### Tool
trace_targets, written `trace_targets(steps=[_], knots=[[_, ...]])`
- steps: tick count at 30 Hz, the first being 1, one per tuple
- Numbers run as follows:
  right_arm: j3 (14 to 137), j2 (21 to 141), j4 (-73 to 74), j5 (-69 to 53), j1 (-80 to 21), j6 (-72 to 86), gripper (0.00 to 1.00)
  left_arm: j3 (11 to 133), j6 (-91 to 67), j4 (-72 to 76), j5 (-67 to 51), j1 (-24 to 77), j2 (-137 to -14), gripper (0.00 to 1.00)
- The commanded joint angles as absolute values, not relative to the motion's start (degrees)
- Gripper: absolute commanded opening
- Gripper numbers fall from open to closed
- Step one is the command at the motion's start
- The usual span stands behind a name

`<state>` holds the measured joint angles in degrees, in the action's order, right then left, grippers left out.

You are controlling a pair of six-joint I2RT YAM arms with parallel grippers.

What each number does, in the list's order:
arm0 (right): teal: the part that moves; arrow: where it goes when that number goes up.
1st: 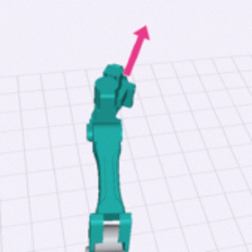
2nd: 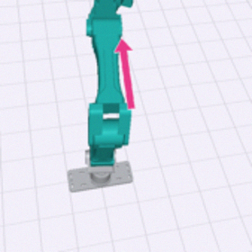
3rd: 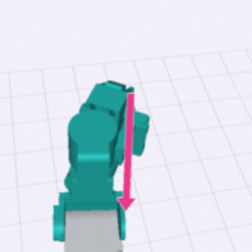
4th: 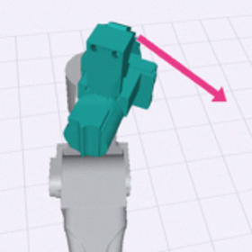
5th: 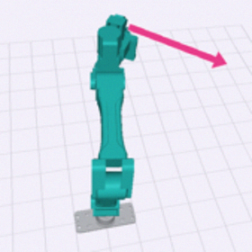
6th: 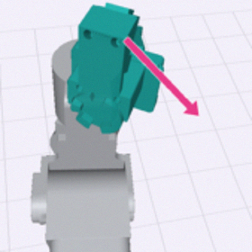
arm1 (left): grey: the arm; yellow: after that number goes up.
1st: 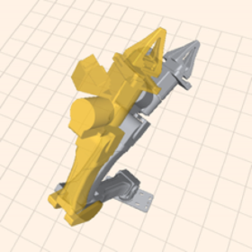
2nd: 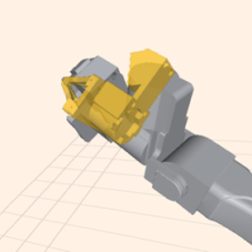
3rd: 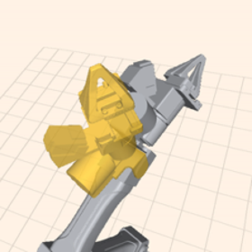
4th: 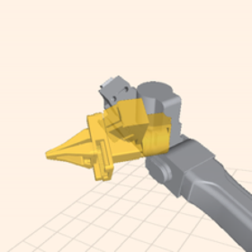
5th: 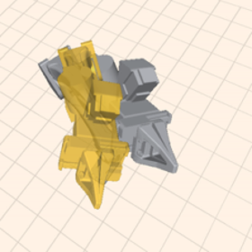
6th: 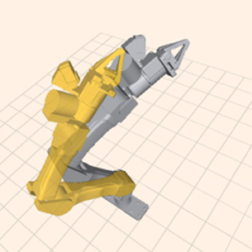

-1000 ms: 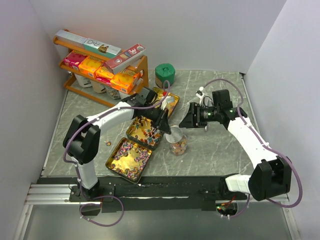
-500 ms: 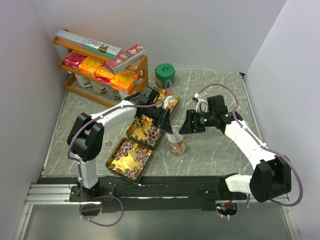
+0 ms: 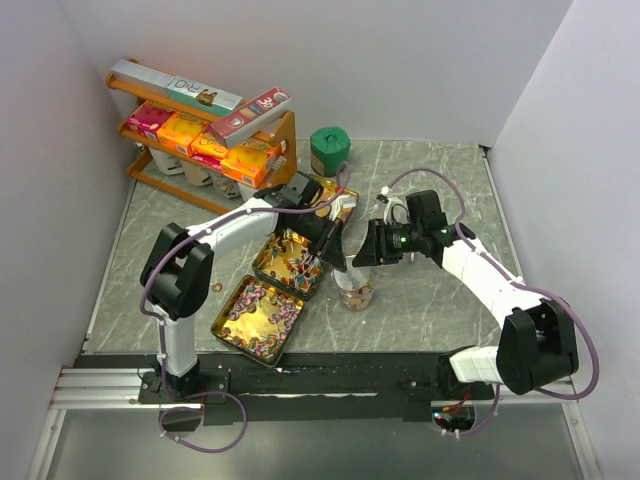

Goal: Pack the candies
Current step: Pick up the bottle lid at the center of the board, then adjust the bottle lid.

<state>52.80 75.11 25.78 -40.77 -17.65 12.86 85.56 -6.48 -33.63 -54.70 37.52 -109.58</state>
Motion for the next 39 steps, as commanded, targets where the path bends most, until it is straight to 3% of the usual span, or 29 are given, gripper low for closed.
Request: trace_targets(steps=[1, 4, 7, 14, 23, 29, 39], knots=[[51.0, 75.1, 21.4, -42.9, -18.0, 15.1, 0.29, 87.8, -5.8, -33.0, -57.2, 38.2, -108.7, 0.16], [50.5, 75.2, 21.7, -43.2, -18.1, 16.5, 0.19, 87.4, -6.5, -32.3, -55.3, 38.3, -107.8, 0.26], [50.0, 74.7, 22.4, -41.9, -18.1, 17.4, 0.15, 86.7, -6.9, -31.9, -52.3, 38.2, -106.6, 0.37], [49.1, 71.6, 25.7, -35.4, -17.8, 17.8, 0.15, 84.0, -9.3, -29.4, -44.3, 38.3, -104.2, 0.53], [47.3, 69.3, 26.1, -30.9, -17.1, 19.1, 0.17, 82.6, -10.0, -28.9, -38.3, 38.2, -104.4, 0.52], [46.3, 69.7, 25.3, -29.4, -16.1, 21.2, 0.2, 83.2, -10.1, -28.5, -39.4, 38.2, -105.8, 0.52], [46.4, 70.4, 26.6, -25.8, -15.7, 23.6, 0.47, 83.1, -9.3, -28.3, -42.2, 38.2, -106.6, 0.58]])
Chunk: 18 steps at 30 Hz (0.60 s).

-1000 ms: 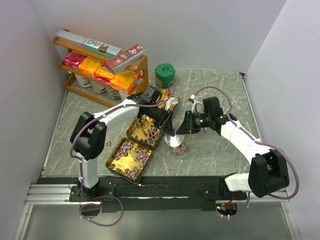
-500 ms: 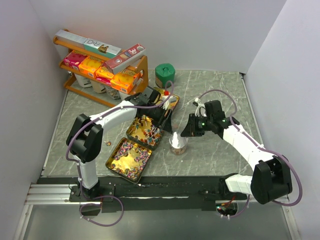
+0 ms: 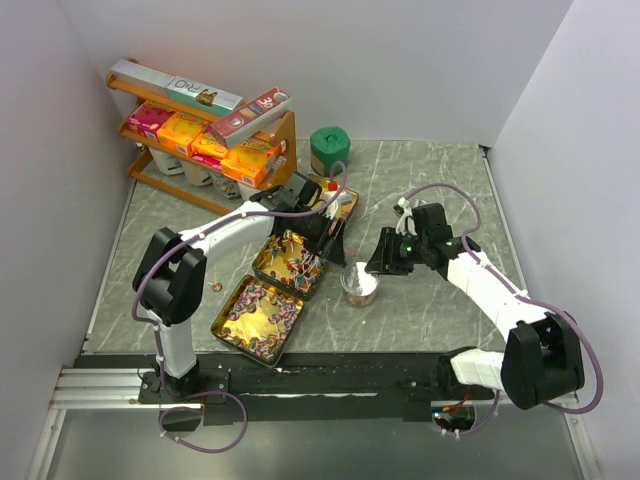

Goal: Pack the candies
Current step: Adjust the bottle lid.

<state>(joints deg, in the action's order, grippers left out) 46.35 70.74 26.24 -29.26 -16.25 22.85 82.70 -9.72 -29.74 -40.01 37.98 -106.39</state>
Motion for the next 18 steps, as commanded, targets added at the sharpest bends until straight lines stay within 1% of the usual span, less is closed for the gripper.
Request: trace_targets(steps=[1, 7, 9, 13, 18], knots=[[46.5, 70.2, 26.9, -25.6, -15.9, 23.6, 0.48, 83.3, -9.3, -28.3, -42.5, 38.2, -106.8, 0.59], [47.7, 69.7, 28.1, -24.5, -15.9, 23.2, 0.5, 83.8, -8.9, -28.3, -44.2, 38.3, -107.4, 0.6], [48.1, 69.3, 28.2, -23.9, -16.0, 23.1, 0.49, 83.8, -8.8, -28.1, -44.5, 38.4, -107.4, 0.61], [48.7, 69.4, 28.7, -23.4, -16.0, 23.6, 0.43, 84.4, -8.4, -28.4, -45.6, 38.4, -107.7, 0.62], [48.8, 69.7, 28.9, -22.2, -15.9, 25.1, 0.31, 84.7, -8.0, -28.9, -45.9, 38.8, -107.8, 0.62]])
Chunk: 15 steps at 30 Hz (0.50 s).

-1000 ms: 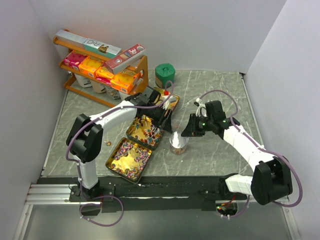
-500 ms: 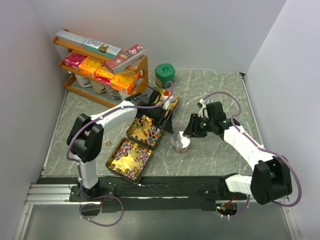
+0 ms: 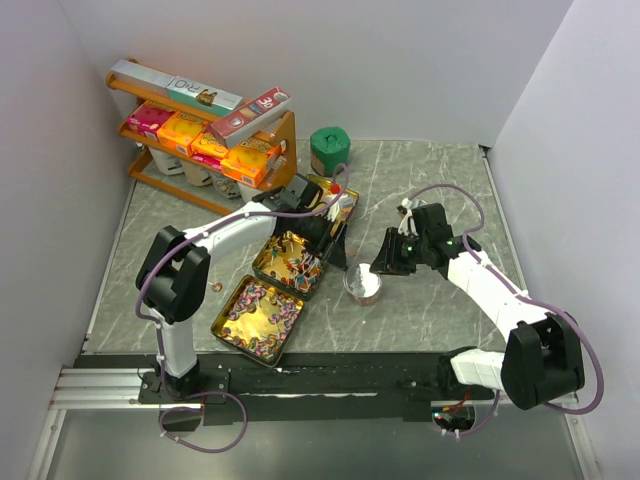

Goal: Pack the candies
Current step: Adjust the bottle lid.

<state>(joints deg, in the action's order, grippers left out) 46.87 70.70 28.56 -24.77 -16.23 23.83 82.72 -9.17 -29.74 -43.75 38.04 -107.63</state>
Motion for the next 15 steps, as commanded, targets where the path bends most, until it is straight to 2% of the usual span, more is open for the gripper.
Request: trace_targets(steps=[1, 5, 15], knots=[[48.5, 69.5, 28.7, -21.8, -15.9, 25.3, 0.28, 84.7, -8.2, -28.8, -45.8, 38.8, -107.8, 0.62], [48.0, 69.0, 28.5, -21.5, -15.9, 26.2, 0.12, 84.8, -8.6, -28.6, -45.5, 39.0, -108.2, 0.62], [45.9, 64.2, 27.9, -17.7, -16.0, 28.9, 0.05, 86.0, -9.7, -29.0, -42.5, 39.4, -108.5, 0.61]])
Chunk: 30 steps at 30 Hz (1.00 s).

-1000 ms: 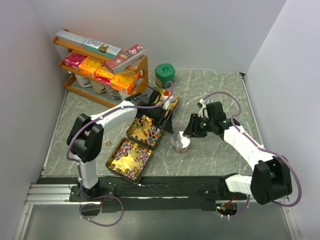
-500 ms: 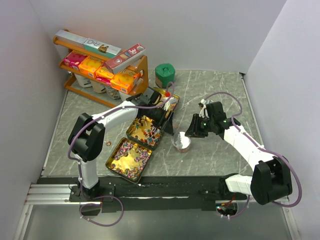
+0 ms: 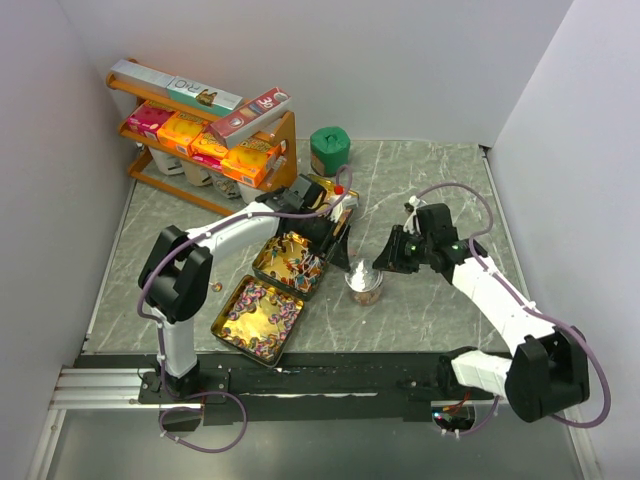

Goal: Pack the candies
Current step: Adjust the bottle lid.

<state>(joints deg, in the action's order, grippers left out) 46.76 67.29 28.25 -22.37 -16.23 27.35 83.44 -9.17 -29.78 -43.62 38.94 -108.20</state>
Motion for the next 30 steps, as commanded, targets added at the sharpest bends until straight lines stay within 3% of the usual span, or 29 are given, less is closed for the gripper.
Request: trace_targets(steps=[1, 8, 19, 30], knots=[[45.4, 63.1, 27.9, -17.1, -16.0, 29.2, 0.04, 86.1, -10.0, -28.7, -41.8, 39.4, -108.5, 0.61], [43.8, 60.8, 28.7, -13.1, -15.8, 31.3, 0.03, 86.6, -11.6, -27.2, -40.1, 39.4, -108.8, 0.62], [44.1, 62.2, 30.9, -8.3, -15.9, 33.0, 0.14, 88.9, -11.9, -25.6, -40.3, 39.7, -110.4, 0.65], [43.7, 61.2, 31.8, -6.4, -15.8, 33.3, 0.13, 95.2, -10.7, -27.9, -35.3, 41.8, -115.5, 0.58]])
